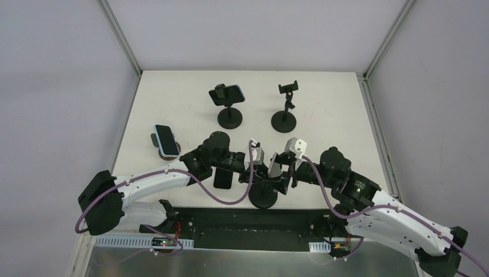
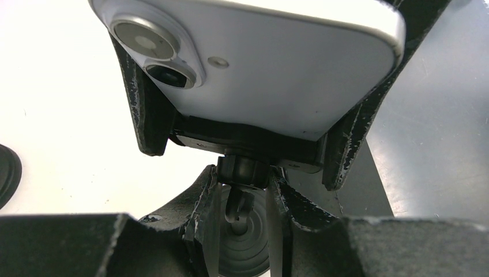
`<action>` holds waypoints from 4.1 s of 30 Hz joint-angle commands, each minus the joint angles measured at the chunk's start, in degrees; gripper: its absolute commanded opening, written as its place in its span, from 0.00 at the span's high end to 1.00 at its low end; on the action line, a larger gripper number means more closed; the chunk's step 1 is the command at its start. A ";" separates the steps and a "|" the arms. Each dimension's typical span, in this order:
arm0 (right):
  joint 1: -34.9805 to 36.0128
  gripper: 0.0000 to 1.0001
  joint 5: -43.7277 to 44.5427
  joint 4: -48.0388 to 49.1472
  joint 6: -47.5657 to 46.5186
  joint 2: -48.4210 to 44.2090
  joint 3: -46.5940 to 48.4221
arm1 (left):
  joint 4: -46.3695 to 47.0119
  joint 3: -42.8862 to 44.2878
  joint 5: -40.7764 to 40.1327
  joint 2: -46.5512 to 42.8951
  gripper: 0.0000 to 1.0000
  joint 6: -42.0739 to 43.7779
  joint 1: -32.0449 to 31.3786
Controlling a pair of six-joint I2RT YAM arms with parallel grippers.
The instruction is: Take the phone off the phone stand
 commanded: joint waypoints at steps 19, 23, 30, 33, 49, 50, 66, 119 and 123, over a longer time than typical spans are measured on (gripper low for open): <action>-21.27 1.00 -4.56 0.76 -10.35 12.80 0.40 | 6.97 3.67 18.99 0.11 1.00 -4.37 -0.78; -22.06 1.00 -1.13 1.61 -13.87 13.83 -0.55 | 6.96 3.21 19.08 -0.19 1.00 -4.41 -1.40; -23.09 1.00 0.06 -1.92 -16.86 12.47 -0.67 | 6.96 0.95 20.38 -2.44 1.00 -4.18 -2.49; -23.09 1.00 -1.41 -3.75 -15.94 10.79 -0.23 | 6.88 -0.44 21.34 -4.15 1.00 -4.71 -2.48; -22.97 1.00 -16.58 -8.48 -8.05 5.44 3.74 | 6.26 -2.59 21.05 -5.64 1.00 -5.19 -3.20; -23.00 1.00 -17.34 -8.35 -7.59 4.96 3.86 | 6.26 -2.57 21.10 -5.54 1.00 -5.16 -3.25; -18.28 1.00 -15.43 -1.65 0.56 1.11 -0.61 | 5.82 -1.87 10.63 -5.20 0.56 -3.30 -3.22; -15.36 1.00 -20.64 -0.85 5.56 1.41 -1.66 | 5.76 7.69 4.19 6.66 0.97 4.03 -3.24; -15.34 0.99 -21.49 -1.43 4.62 1.31 -1.62 | 5.73 8.07 6.02 7.30 1.00 3.45 -3.19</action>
